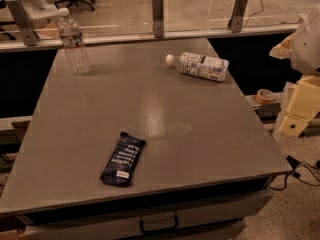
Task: Move rxbar blueberry near blue plastic bottle
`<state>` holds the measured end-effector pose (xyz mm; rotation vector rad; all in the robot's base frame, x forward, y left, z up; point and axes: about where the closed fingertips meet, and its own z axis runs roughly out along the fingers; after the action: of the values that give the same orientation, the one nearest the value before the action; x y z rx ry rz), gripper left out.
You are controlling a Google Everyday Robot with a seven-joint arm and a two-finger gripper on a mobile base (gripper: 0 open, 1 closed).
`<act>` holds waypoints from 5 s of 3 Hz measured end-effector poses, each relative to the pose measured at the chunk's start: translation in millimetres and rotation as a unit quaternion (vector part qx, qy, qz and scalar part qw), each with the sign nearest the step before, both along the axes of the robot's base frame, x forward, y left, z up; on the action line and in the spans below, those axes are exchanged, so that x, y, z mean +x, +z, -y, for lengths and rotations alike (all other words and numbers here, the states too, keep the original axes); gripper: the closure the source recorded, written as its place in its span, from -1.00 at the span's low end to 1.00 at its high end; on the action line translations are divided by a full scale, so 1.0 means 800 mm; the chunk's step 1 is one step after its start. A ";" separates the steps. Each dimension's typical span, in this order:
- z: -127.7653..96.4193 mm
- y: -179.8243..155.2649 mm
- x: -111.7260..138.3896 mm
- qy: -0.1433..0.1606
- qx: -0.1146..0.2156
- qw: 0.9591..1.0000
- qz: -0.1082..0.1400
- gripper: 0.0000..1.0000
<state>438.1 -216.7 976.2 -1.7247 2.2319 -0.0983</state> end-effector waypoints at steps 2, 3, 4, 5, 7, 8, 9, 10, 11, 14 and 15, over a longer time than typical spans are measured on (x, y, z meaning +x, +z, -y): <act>-0.029 -0.016 0.001 0.024 0.021 0.999 -0.009 -1.00; -0.104 -0.054 -0.001 0.094 0.070 0.993 -0.020 -1.00; -0.200 -0.088 -0.016 0.169 0.138 0.975 -0.032 -1.00; -0.200 -0.088 -0.016 0.168 0.137 0.976 -0.032 -1.00; -0.269 -0.129 -0.020 0.179 0.229 0.956 -0.035 -1.00; -0.304 -0.151 -0.022 0.170 0.266 0.948 -0.041 -1.00; -0.332 -0.166 -0.022 0.153 0.296 0.942 -0.039 -1.00; -0.348 -0.184 -0.019 0.129 0.314 0.940 -0.038 -0.63; -0.352 -0.194 -0.011 0.107 0.326 0.939 -0.031 -0.16; -0.238 -0.076 0.021 0.035 0.309 0.945 0.107 1.00; -0.238 -0.076 0.021 0.035 0.309 0.945 0.107 1.00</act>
Offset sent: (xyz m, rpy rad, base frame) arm 0.0004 0.0594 -0.0387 0.1132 0.0695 0.1316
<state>454.9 -26.4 915.8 -1.3630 1.7792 0.3741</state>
